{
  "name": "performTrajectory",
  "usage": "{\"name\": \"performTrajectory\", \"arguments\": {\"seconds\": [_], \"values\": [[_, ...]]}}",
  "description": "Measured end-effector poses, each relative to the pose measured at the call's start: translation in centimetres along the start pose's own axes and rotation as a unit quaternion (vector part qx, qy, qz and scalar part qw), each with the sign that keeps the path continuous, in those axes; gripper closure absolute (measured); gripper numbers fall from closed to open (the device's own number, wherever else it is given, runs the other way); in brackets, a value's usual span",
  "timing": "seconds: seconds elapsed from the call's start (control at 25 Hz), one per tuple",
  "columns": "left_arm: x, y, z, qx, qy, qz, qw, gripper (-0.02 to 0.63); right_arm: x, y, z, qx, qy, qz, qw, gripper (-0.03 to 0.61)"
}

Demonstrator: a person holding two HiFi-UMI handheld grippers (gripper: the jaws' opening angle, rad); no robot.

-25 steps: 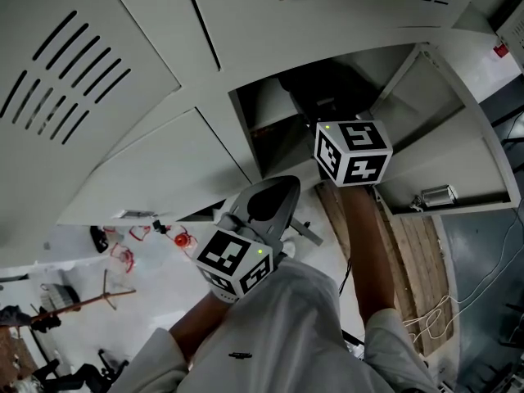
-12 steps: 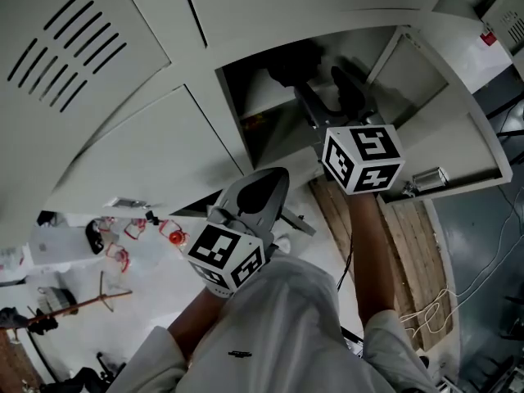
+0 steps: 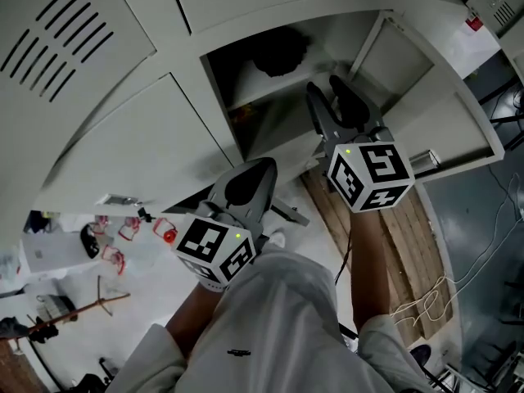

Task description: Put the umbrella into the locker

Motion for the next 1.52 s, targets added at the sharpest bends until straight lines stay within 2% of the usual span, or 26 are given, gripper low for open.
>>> {"name": "performTrajectory", "arguments": {"seconds": [0.44,0.68,0.76,0.92,1.2,1.52], "values": [[0.6,-0.1,-0.3,0.000,-0.002,0.008,1.0000,0.595,5.0,0.3,0.6,0.005,0.041,0.015,0.999,0.537],[0.9,-0.3,-0.6,-0.001,-0.006,0.012,0.9999,0.595,6.9,0.7,1.0,-0.003,0.053,0.014,0.999,0.556],[0.9,-0.4,-0.7,-0.002,-0.007,0.013,0.9999,0.595,7.5,1.1,1.2,-0.004,0.064,0.015,0.998,0.579],[1.1,-0.3,-0.9,-0.002,-0.012,0.016,0.9998,0.595,8.3,2.4,1.6,-0.002,0.089,0.006,0.996,0.583],[1.5,-0.6,-1.1,-0.010,-0.016,0.019,0.9996,0.595,10.3,4.1,1.1,-0.021,0.095,-0.005,0.995,0.583],[1.9,-0.6,-1.2,-0.021,-0.020,0.014,0.9995,0.595,12.0,4.1,0.6,-0.002,0.098,0.010,0.995,0.583]]}}
Point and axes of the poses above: the fingertips, and each gripper's own axes: x backward along the fingers, z to its right, y out of its underside, the point moved 8 cm from there along x, backward along the fingers, and after that the axes turned 9 degrees about y, right-handed, at the moved point
